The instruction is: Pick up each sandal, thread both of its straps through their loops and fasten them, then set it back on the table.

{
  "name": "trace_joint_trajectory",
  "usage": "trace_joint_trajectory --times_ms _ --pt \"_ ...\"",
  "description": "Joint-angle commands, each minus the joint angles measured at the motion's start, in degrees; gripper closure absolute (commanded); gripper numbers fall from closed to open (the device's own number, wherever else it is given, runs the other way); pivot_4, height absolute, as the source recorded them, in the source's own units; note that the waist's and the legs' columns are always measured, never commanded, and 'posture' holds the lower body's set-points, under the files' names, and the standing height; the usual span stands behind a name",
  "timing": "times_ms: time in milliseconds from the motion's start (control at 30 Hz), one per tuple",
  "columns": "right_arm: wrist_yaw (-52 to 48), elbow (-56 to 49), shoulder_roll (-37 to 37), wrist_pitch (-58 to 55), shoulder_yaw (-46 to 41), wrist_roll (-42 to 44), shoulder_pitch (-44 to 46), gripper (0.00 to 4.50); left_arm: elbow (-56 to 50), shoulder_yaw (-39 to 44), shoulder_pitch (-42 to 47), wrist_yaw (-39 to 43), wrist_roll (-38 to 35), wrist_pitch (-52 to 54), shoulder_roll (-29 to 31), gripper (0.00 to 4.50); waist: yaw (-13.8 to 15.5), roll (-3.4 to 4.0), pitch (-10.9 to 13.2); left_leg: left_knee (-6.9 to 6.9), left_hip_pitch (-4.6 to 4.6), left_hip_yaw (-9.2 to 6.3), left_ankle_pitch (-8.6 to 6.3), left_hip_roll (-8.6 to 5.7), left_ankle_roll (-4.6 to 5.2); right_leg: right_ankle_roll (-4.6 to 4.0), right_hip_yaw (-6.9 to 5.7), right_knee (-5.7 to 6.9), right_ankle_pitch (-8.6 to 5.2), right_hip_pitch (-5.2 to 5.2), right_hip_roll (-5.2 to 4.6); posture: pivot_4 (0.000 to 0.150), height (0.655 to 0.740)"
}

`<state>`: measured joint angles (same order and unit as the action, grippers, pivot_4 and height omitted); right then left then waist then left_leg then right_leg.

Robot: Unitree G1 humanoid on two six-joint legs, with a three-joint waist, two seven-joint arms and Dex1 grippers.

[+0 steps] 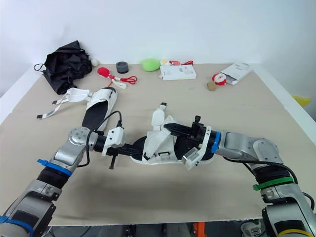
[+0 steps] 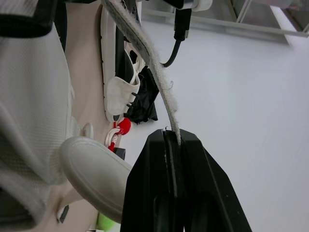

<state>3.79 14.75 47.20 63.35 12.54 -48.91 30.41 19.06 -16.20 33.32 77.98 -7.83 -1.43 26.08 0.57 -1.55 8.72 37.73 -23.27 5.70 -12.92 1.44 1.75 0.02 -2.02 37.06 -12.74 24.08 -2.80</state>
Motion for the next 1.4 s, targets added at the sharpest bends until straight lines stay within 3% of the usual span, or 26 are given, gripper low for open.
trace_joint_trajectory --times_ms 33,100,200,433,633,700,833,933,1000,1100,1200,1400 --pt "-4.4 -2.8 1.0 -0.7 0.5 6.8 -1.4 4.27 2.9 -3.2 -1.4 0.0 3.1 0.6 0.1 4.5 0.0 0.0 0.0 0.0 0.0 -0.01 0.0 0.0 0.0 0.0 0.0 0.0 0.0 -0.01 0.01 0.15 0.74" --pt "-6.1 -3.4 1.1 -0.9 0.6 8.8 -2.1 4.27 3.2 -3.3 -1.2 0.0 3.1 0.5 0.0 4.5 0.0 0.0 0.0 0.0 0.03 -0.01 0.0 0.0 0.0 0.01 -0.01 0.0 0.01 -0.04 0.01 0.15 0.74" --pt "-10.5 -4.4 1.5 -1.9 1.4 12.6 -2.3 3.52 3.8 -3.4 -0.8 -0.1 3.2 0.2 -0.5 4.5 0.0 0.0 0.0 0.05 0.1 -0.02 0.01 0.0 0.02 0.05 -0.02 0.0 0.03 -0.11 0.0 0.15 0.74" --pt "-20.7 -7.0 4.6 -3.7 2.7 19.3 -4.0 0.37 4.8 -3.5 -0.4 0.0 3.3 -0.3 -1.1 4.5 0.1 -0.01 0.0 0.12 0.1 -0.04 0.02 0.0 0.05 0.08 -0.05 0.0 0.05 -0.15 -0.04 0.15 0.74" --pt "-29.1 -9.1 10.7 -11.1 -1.1 34.3 -5.1 0.37 5.2 -3.7 -0.2 0.2 3.3 -0.5 -1.5 4.5 0.1 -0.02 0.0 0.15 0.1 -0.04 0.0 -0.04 0.08 0.08 -0.06 -0.01 0.05 -0.17 -0.11 0.15 0.74" --pt "-35.0 -11.8 12.8 -19.7 -2.0 44.0 -7.0 0.37 5.3 -3.7 -0.2 0.2 3.3 -0.6 -1.6 4.5 0.2 -0.02 0.0 0.16 0.11 -0.05 0.01 -0.04 0.09 0.09 -0.07 -0.01 0.06 -0.18 -0.12 0.15 0.74" --pt "-43.2 -25.6 16.7 -47.7 -8.2 71.4 -14.6 0.37 5.7 -3.8 0.1 0.3 3.3 -0.8 -1.9 4.5 0.4 -0.04 0.0 0.16 0.1 -0.19 0.01 -0.04 0.11 0.06 -0.19 -0.03 0.05 -0.29 -0.19 0.15 0.74" --pt "-43.1 -39.6 21.4 -70.3 -16.3 99.1 -24.1 0.37 5.9 -3.8 0.1 0.3 3.3 -0.9 -2.0 4.5 0.7 -0.01 0.0 0.17 0.1 -0.27 -0.02 -0.04 0.14 0.04 -0.33 -0.06 0.03 -0.36 -0.27 0.15 0.74" --pt "-41.6 -45.5 23.1 -80.0 -20.3 111.3 -29.4 0.37 5.8 -3.9 -0.1 0.4 3.2 -0.9 -2.0 4.5 1.0 -0.04 0.0 0.16 0.11 -0.34 -0.03 -0.04 0.13 0.01 -0.41 -0.1 -0.01 -0.43 -0.29 0.15 0.74" --pt "-37.6 -51.3 23.3 -89.7 -22.8 122.3 -34.6 0.37 5.5 -4.0 -0.3 0.4 3.1 -0.8 -1.9 4.5 1.0 -0.05 0.0 0.15 0.2 -0.49 -0.04 -0.02 0.12 0.03 -0.65 -0.25 -0.03 -0.6 -0.36 0.15 0.74" --pt "-32.4 -55.3 21.8 -96.5 -19.8 127.2 -36.6 0.37 4.8 -4.2 -0.8 0.5 2.9 -0.4 -1.8 4.5 1.0 -0.05 0.0 0.15 0.19 -0.5 -0.05 -0.02 0.12 0.06 -0.81 -0.32 -0.04 -0.6 -0.46 0.15 0.74" --pt "-20.8 -56.4 11.8 -103.4 -8.6 114.9 -32.4 0.37 3.7 -4.0 -1.3 0.8 2.7 0.3 -1.2 4.5 1.0 -0.04 0.0 -0.05 0.03 -0.57 -0.07 -0.02 0.11 0.13 -1.01 -0.65 -0.09 -0.58 -0.46 0.15 0.74"
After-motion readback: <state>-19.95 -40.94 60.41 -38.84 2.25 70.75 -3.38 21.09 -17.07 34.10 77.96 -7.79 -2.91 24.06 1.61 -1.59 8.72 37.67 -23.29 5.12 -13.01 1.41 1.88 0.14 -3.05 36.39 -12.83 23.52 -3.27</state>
